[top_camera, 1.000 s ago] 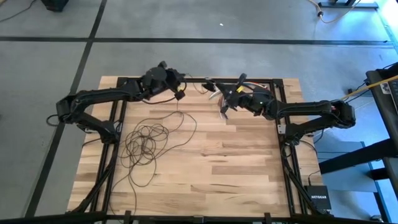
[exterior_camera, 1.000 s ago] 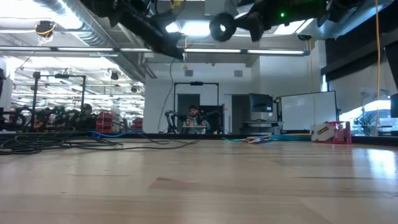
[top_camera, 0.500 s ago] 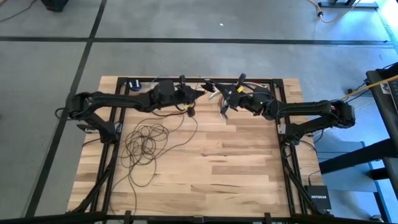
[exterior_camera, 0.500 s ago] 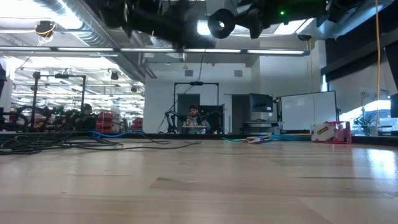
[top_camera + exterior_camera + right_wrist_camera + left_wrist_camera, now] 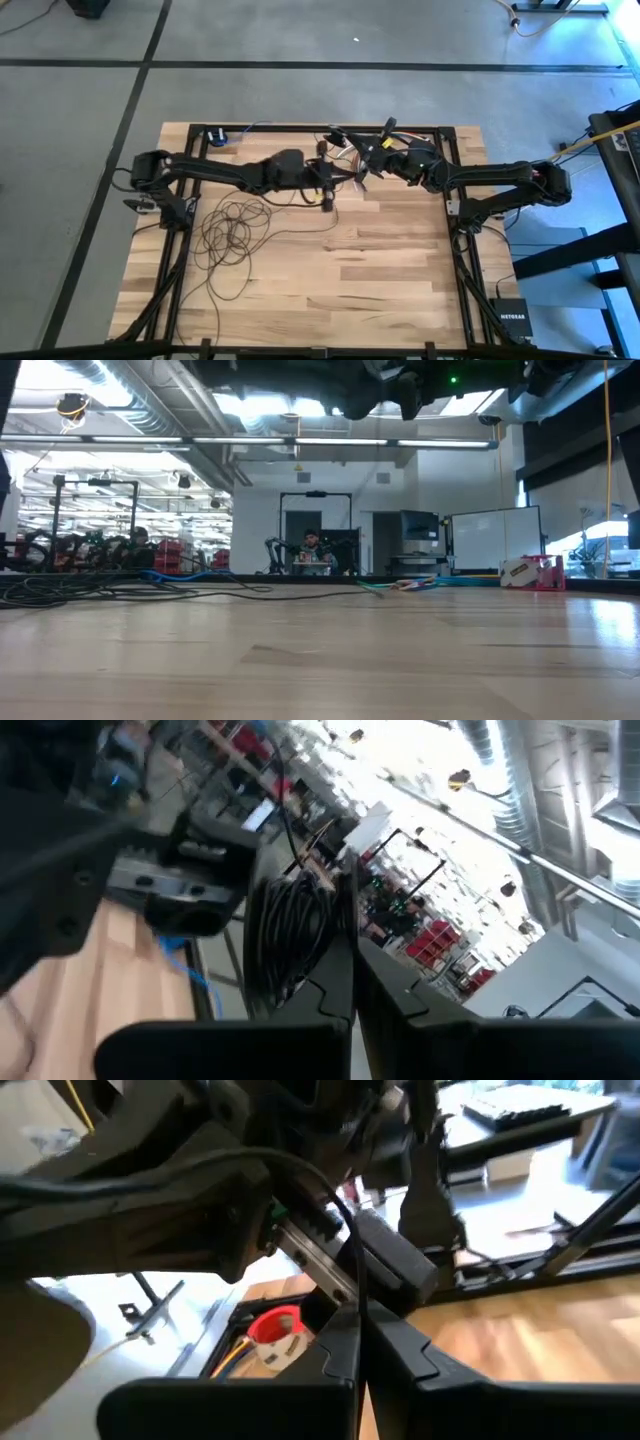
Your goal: Coiling cords
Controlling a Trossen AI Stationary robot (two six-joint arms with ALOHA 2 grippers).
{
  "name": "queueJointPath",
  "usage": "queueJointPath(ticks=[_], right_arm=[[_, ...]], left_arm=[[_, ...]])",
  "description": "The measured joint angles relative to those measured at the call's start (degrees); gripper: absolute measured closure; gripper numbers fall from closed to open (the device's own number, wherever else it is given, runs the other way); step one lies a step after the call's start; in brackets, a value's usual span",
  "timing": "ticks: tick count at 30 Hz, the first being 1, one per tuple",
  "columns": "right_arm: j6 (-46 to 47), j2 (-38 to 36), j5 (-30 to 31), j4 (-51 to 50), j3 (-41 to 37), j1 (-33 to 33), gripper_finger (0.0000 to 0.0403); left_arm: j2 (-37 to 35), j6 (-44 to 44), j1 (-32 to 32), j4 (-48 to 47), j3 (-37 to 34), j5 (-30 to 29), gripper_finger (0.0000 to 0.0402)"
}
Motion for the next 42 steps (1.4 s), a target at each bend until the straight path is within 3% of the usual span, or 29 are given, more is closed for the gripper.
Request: queueJointPath(ticks=[4,11,15,18,24,34,42], right_arm=[[-0.9,-0.1,1.0,-1.3,-0.2,-0.2,0.0394],[-0.5,0.4,3.7,-2.1,-0.1,0.0,0.0394],[-0.2,-0.3,4.7,0.9,0.5,0.1,0.0394],[-0.7,-0.1,4.8,-2.2,-0.1,0.0,0.0394],[-0.7,-0.3,4.8,-1.6,0.2,0.1,0.0394],[-0.5,-0.4,4.8,-2.1,0.2,0.0,0.0394],[-0.6,-0.4,5.3,-2.5,0.2,0.0,0.0394]], left_arm=[[4.8,2.0,-0.1,-1.3,2.7,-1.0,0.0399],[5.1,4.8,0.3,-9.1,1.6,-5.3,0.0375],[3.7,7.3,0.1,-17.9,1.2,-6.7,0.0338],[-1.8,6.1,-0.4,-19.4,1.8,-7.3,0.0298],[-3.9,3.1,-1.3,-32.5,1.1,-7.7,0.0247],[-13.9,2.9,-4.9,-38.7,1.3,-17.4,0.0254],[-20.0,2.8,-5.0,-39.2,1.5,-17.9,0.0261]])
